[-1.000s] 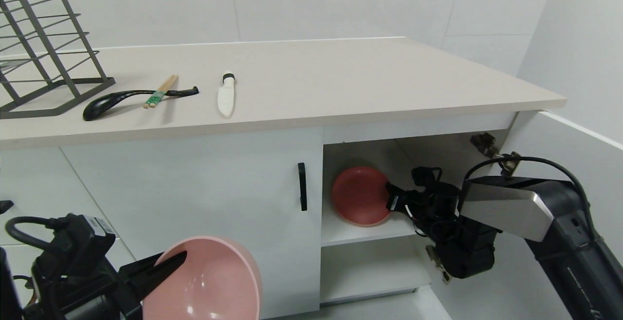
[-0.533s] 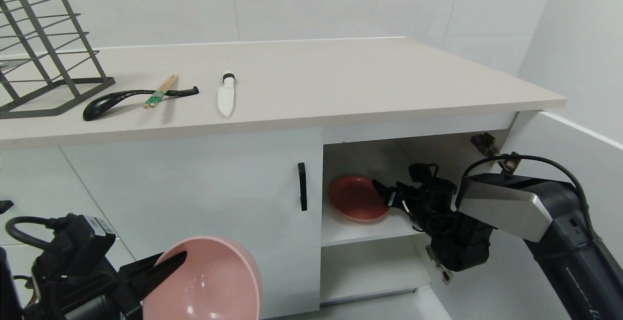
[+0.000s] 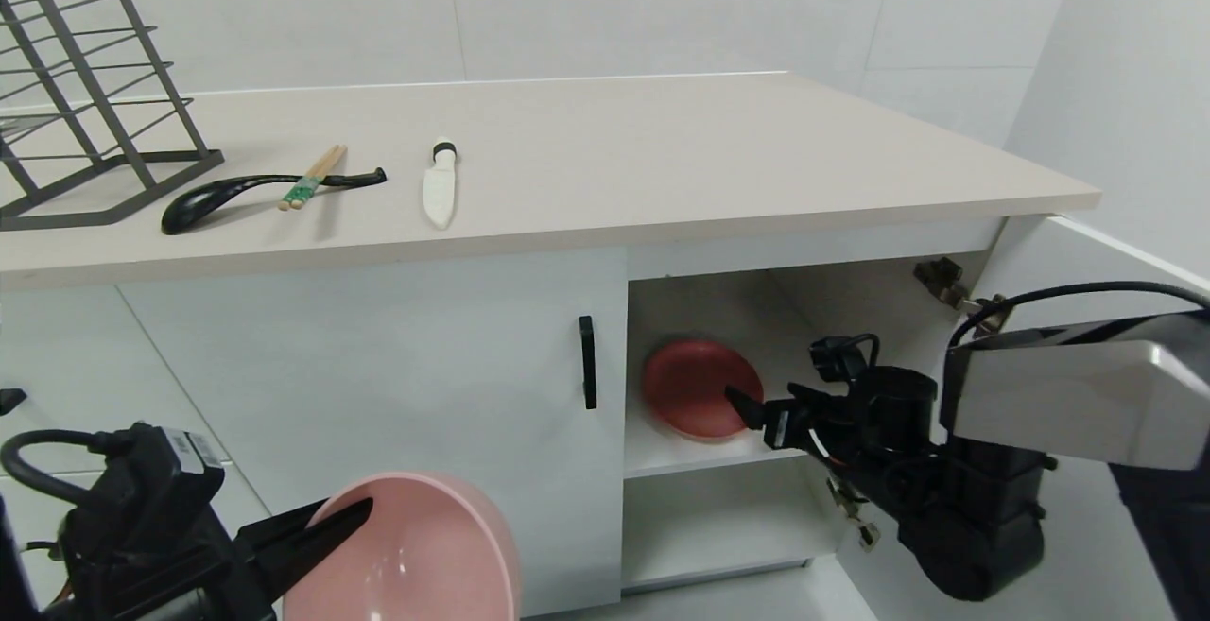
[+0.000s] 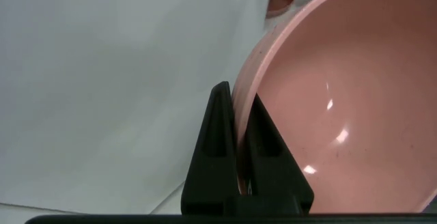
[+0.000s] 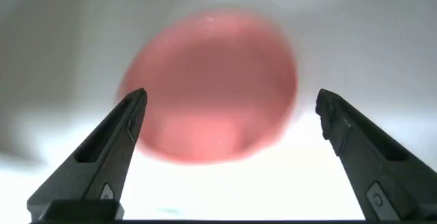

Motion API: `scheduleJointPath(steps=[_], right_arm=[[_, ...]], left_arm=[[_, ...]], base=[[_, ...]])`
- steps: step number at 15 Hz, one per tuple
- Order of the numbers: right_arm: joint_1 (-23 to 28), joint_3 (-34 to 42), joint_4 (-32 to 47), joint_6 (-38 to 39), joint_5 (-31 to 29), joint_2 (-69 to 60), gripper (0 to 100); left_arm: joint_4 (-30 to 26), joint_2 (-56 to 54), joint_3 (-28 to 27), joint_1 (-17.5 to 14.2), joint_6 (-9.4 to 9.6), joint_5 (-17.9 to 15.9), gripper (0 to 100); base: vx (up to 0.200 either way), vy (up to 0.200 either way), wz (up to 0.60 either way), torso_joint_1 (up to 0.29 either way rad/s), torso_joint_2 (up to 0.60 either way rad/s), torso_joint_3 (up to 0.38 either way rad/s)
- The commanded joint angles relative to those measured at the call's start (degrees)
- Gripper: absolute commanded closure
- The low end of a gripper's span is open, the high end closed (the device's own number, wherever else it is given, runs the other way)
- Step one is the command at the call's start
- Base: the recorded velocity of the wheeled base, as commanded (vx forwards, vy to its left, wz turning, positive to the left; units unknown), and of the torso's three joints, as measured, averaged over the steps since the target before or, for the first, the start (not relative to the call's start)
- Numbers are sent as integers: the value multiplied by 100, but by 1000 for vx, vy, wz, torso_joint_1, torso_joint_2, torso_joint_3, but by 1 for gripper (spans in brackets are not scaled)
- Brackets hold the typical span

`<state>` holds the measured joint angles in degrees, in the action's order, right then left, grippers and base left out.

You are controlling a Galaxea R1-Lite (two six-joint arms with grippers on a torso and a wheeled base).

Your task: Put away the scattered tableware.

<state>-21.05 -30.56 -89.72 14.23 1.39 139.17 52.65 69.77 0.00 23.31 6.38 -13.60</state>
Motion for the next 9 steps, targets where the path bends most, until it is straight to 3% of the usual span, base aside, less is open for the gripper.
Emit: scheduleJointPath(steps=[1,4,7,9], right_arm=[[-408,1668,-28,-306,-121,-1779,0],[-786,2494,-28,-517,-192,-2588,0],[-1191,2546,-28,-456,-209,-3080,0],[-1322,2617,-28,-456,-209,-3352,0]], left_arm=[[0,-33,0,244,-22,-2,100],[17,11,-44,490,48,7,100],[8,72,-378,640,57,7,100],[8,309,-686,1009,48,42,100]], base=[[0,0,0,0,0,0],[0,0,0,0,0,0],[0,0,0,0,0,0],[0,0,0,0,0,0]])
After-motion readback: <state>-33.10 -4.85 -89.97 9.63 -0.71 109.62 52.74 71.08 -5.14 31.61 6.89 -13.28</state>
